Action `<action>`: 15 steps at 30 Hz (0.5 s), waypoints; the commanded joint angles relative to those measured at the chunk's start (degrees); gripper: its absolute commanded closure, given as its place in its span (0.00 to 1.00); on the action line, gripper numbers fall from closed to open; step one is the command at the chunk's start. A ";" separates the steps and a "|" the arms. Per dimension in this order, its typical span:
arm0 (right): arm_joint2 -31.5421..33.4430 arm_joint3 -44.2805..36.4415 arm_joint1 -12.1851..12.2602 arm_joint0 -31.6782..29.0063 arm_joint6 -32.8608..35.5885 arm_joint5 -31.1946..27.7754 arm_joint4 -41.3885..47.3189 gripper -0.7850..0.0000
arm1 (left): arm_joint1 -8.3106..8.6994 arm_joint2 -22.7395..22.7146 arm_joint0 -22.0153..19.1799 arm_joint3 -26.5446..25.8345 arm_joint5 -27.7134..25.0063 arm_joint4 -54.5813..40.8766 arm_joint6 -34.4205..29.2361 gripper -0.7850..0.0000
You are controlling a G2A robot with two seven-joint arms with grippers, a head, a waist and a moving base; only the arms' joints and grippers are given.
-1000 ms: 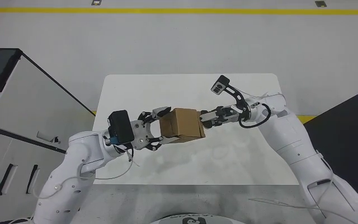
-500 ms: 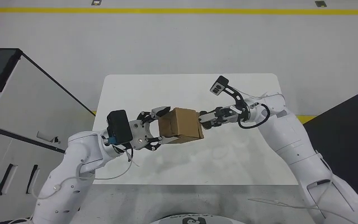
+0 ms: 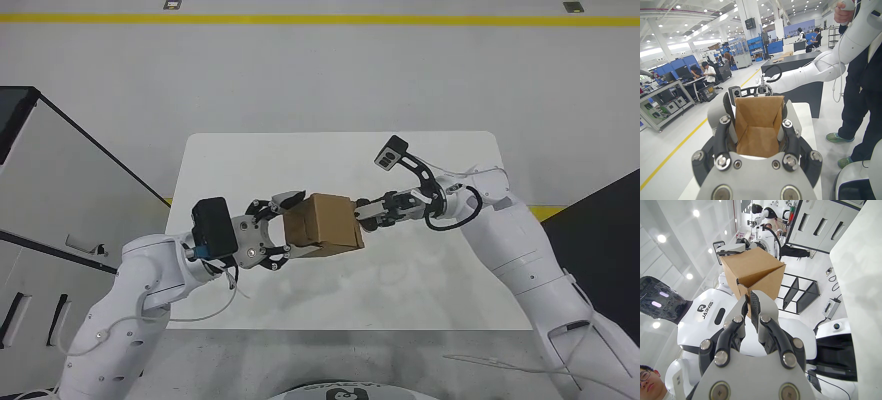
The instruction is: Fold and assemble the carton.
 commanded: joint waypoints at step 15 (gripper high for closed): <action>-0.34 -0.45 -0.15 0.03 0.00 -0.11 0.15 0.98 | 0.07 0.20 0.07 -0.23 -0.07 -0.09 -0.04 1.00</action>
